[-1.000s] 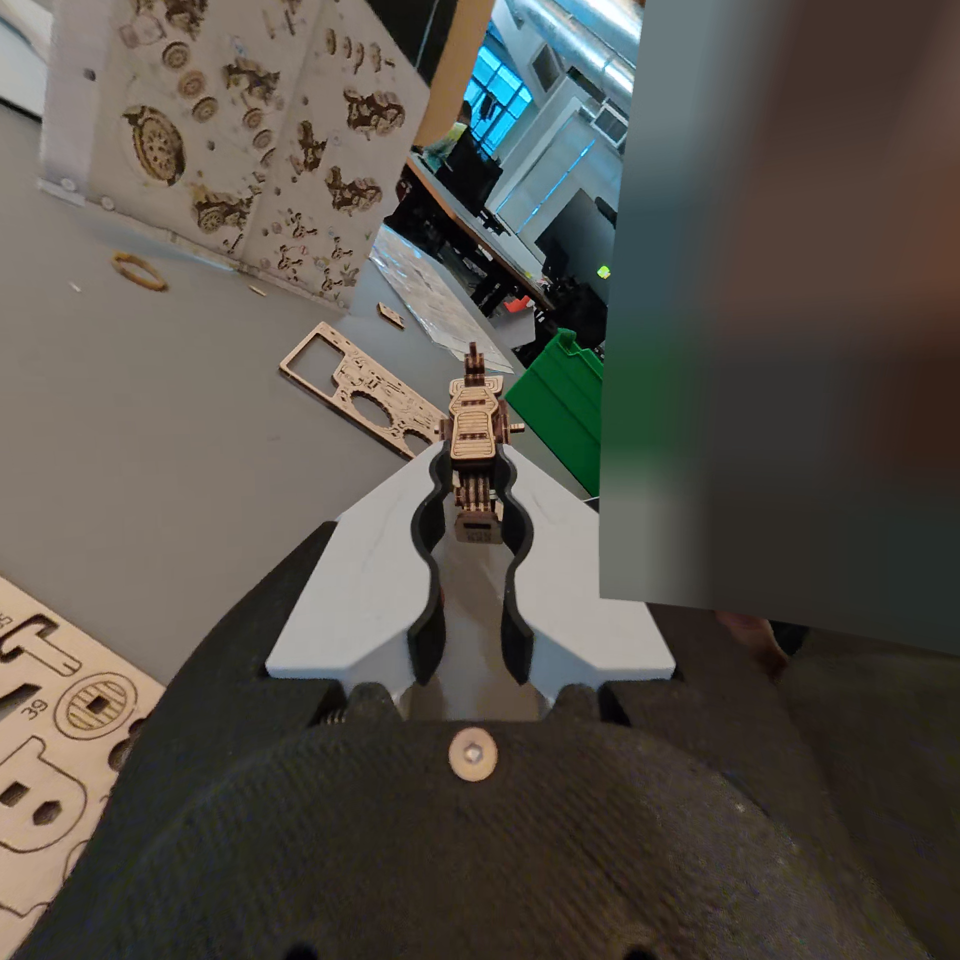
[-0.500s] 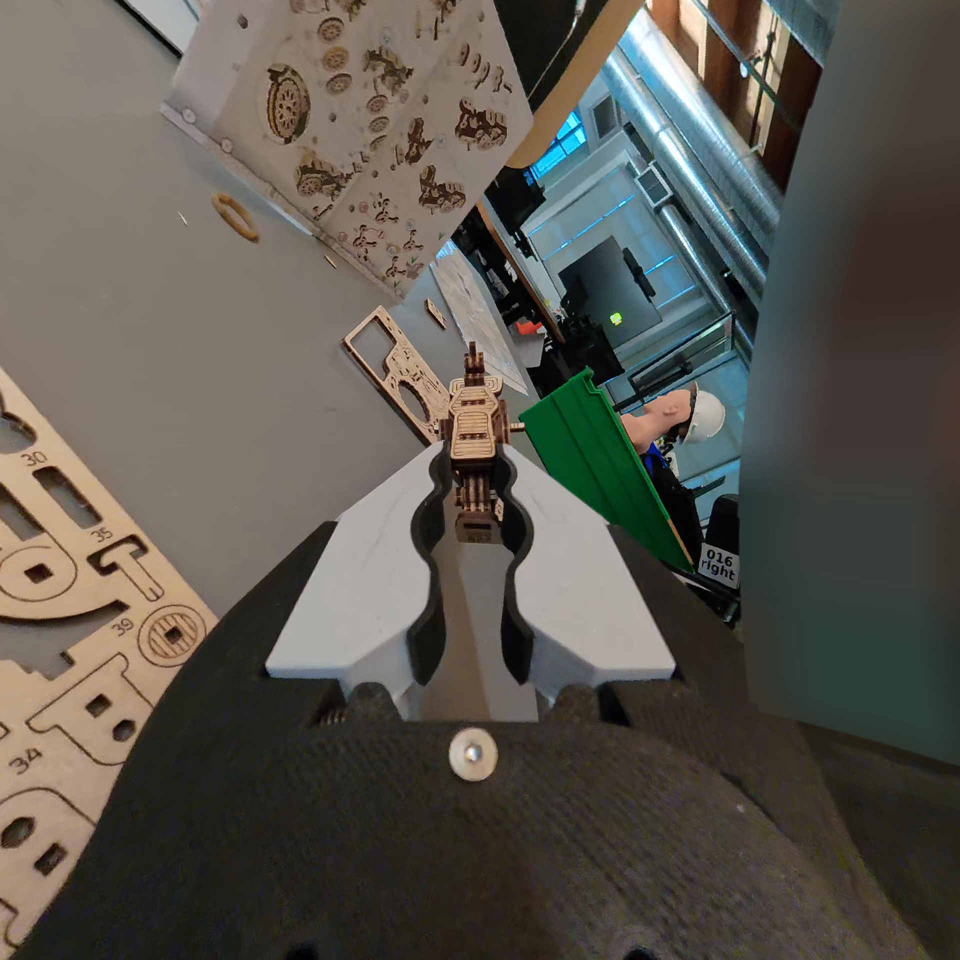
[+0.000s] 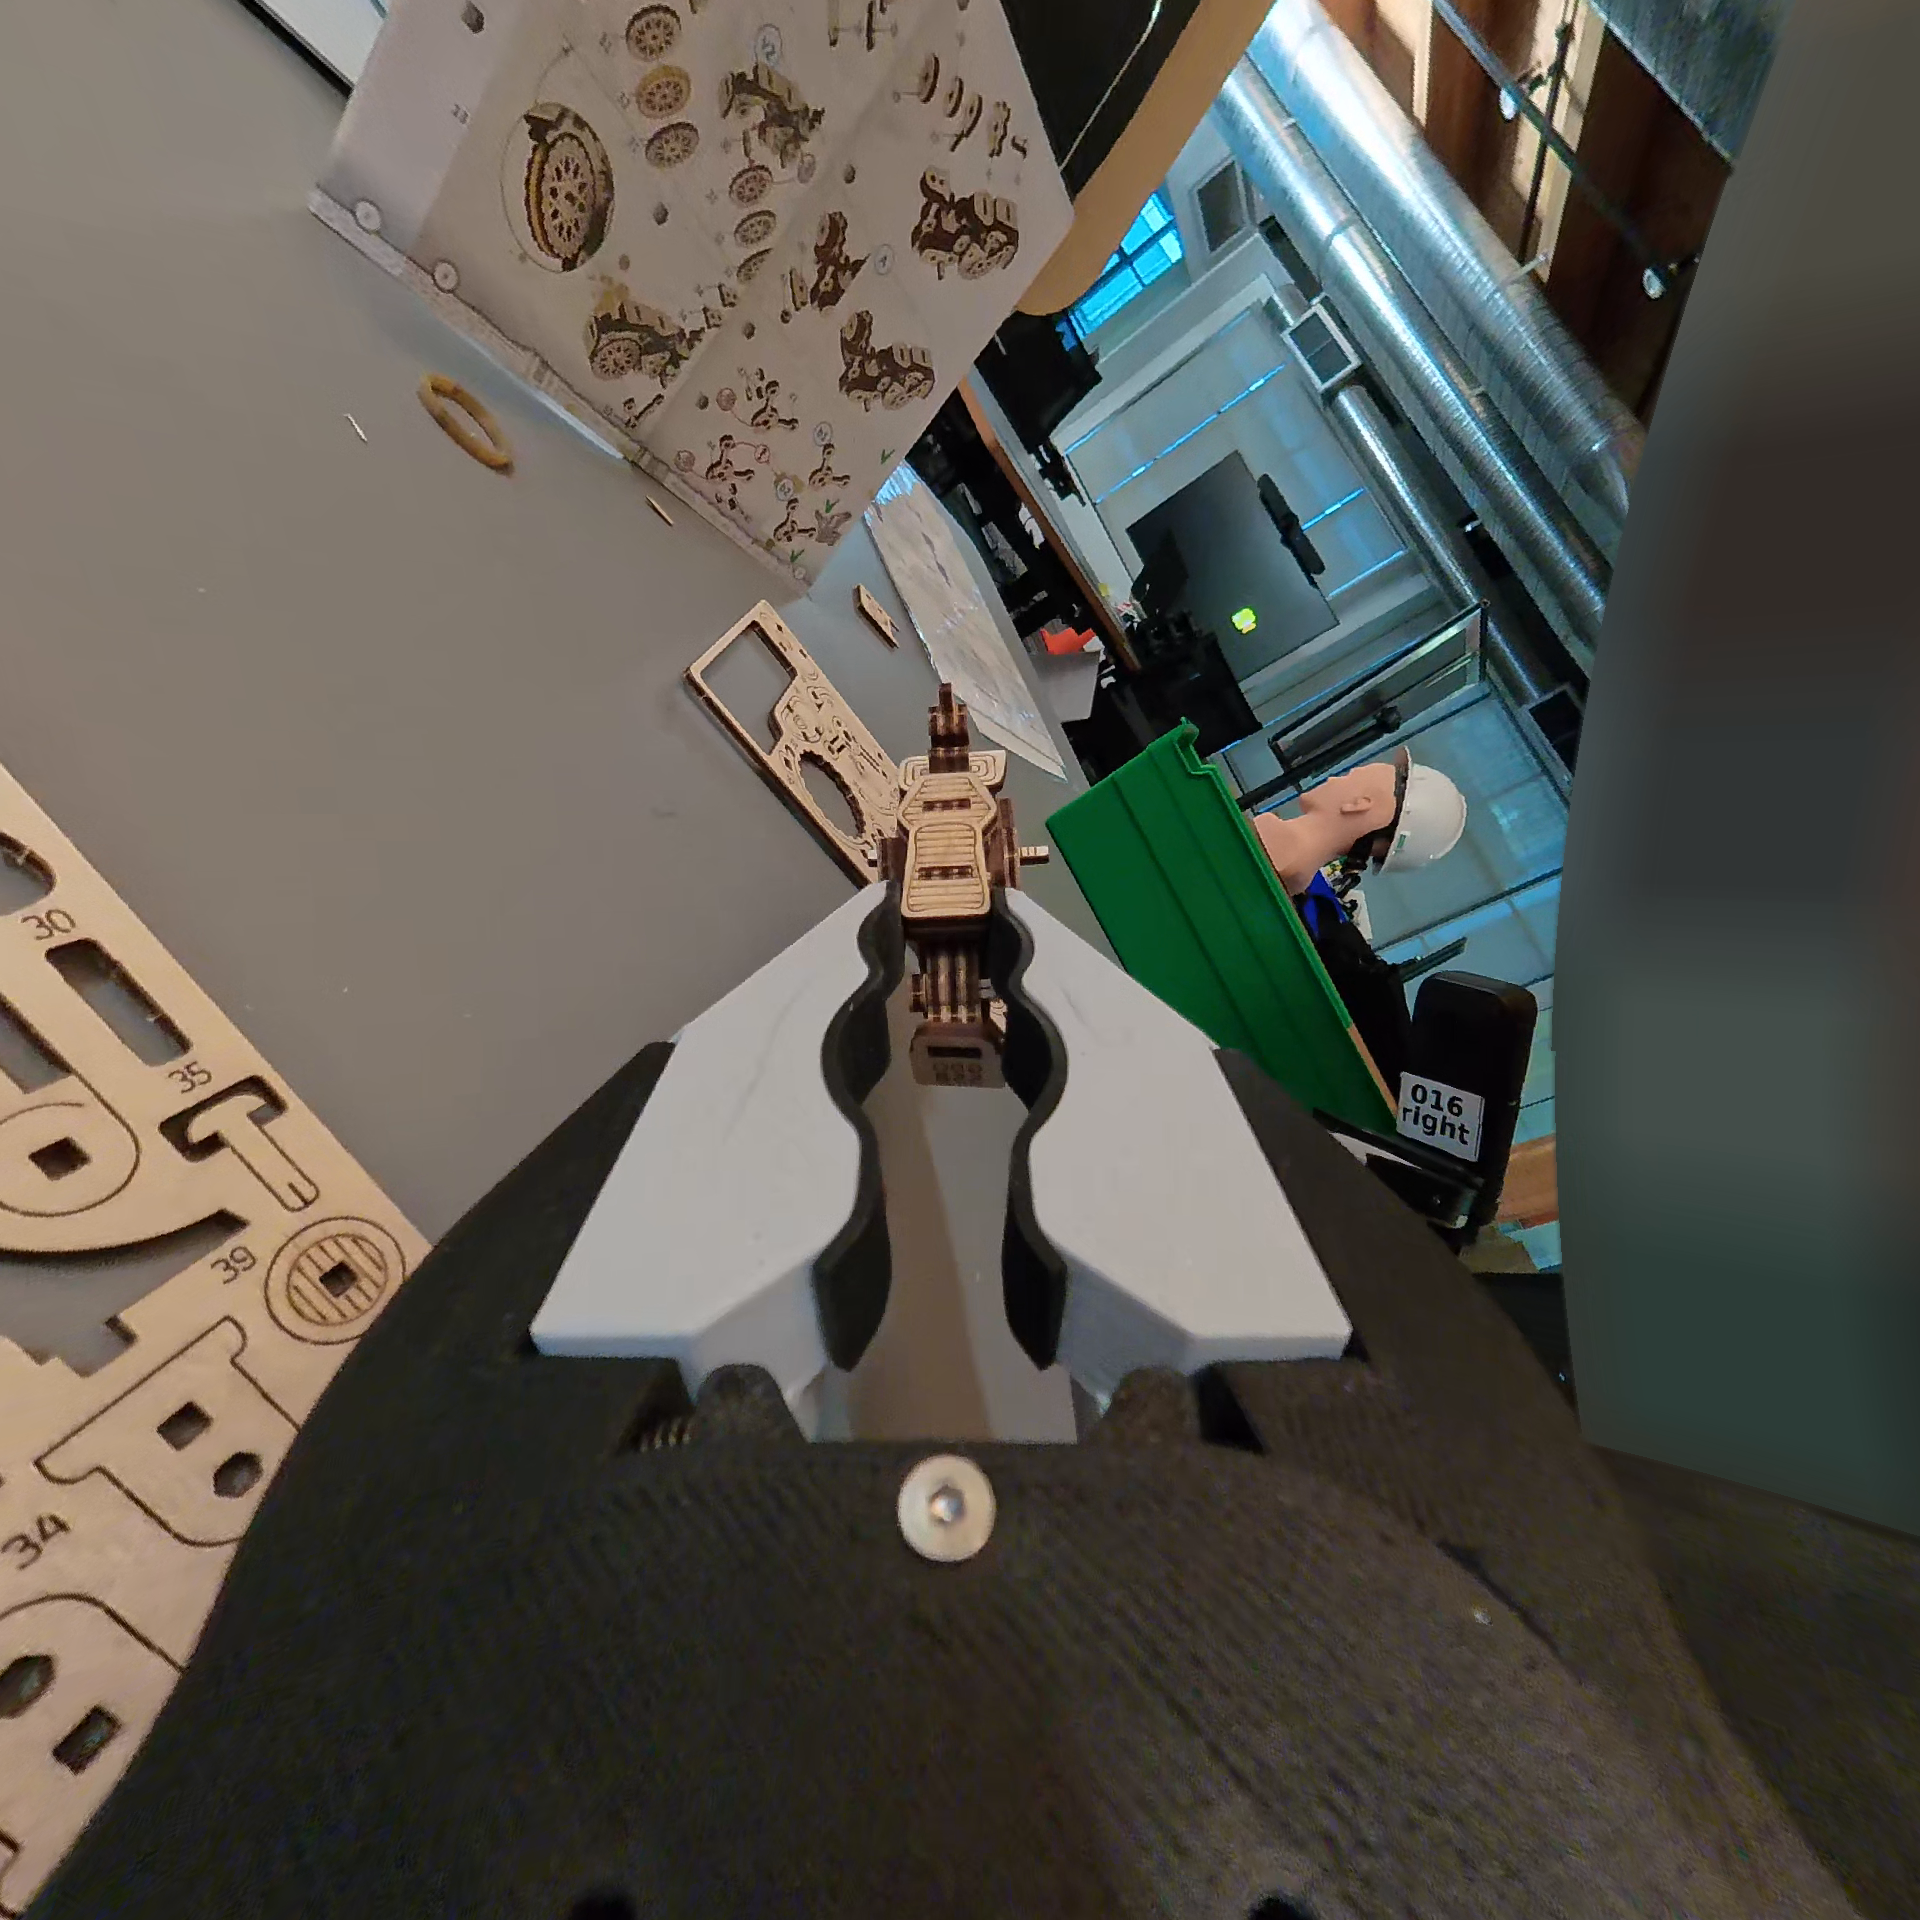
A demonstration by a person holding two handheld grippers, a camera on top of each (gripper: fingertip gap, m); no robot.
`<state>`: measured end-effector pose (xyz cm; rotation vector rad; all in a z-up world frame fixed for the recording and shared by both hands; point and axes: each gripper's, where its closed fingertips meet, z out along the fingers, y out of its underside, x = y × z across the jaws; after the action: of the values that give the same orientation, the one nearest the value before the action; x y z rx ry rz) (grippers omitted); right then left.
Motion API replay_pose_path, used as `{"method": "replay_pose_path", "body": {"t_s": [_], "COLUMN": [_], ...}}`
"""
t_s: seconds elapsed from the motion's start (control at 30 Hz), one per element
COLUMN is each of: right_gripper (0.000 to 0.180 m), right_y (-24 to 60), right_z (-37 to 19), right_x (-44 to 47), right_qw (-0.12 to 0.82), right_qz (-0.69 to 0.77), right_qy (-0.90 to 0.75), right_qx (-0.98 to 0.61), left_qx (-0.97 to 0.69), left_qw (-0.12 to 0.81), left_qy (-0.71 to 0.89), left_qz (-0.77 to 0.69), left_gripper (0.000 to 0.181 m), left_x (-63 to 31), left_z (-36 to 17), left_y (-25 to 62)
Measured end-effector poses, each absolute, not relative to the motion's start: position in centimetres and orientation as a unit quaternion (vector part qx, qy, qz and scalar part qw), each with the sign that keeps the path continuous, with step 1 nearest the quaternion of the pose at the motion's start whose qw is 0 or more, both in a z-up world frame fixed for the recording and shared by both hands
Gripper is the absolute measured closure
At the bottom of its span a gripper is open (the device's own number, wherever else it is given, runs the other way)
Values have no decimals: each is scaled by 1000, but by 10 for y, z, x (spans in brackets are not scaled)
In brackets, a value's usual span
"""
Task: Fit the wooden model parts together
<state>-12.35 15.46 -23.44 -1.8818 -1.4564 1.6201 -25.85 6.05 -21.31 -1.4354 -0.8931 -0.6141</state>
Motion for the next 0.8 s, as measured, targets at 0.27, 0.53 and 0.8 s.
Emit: {"method": "replay_pose_path", "body": {"t_s": [0.27, 0.53, 0.8], "right_gripper": [151, 152, 153], "right_y": [153, 153, 153], "right_z": [-235, -235, -236], "right_x": [-124, -124, -124], "right_qw": [124, 123, 122], "right_qz": [559, 559, 557], "right_qy": [-500, -500, -500], "right_qx": [-649, -650, -652], "left_qx": [-629, -630, -632], "left_qw": [622, 622, 621], "left_qy": [-384, -383, -382], "left_qz": [-263, -263, -264], "left_gripper": [169, 169, 169], "left_x": [-257, -257, -257], "left_z": [-213, -213, -213], "left_y": [61, 62, 62]}}
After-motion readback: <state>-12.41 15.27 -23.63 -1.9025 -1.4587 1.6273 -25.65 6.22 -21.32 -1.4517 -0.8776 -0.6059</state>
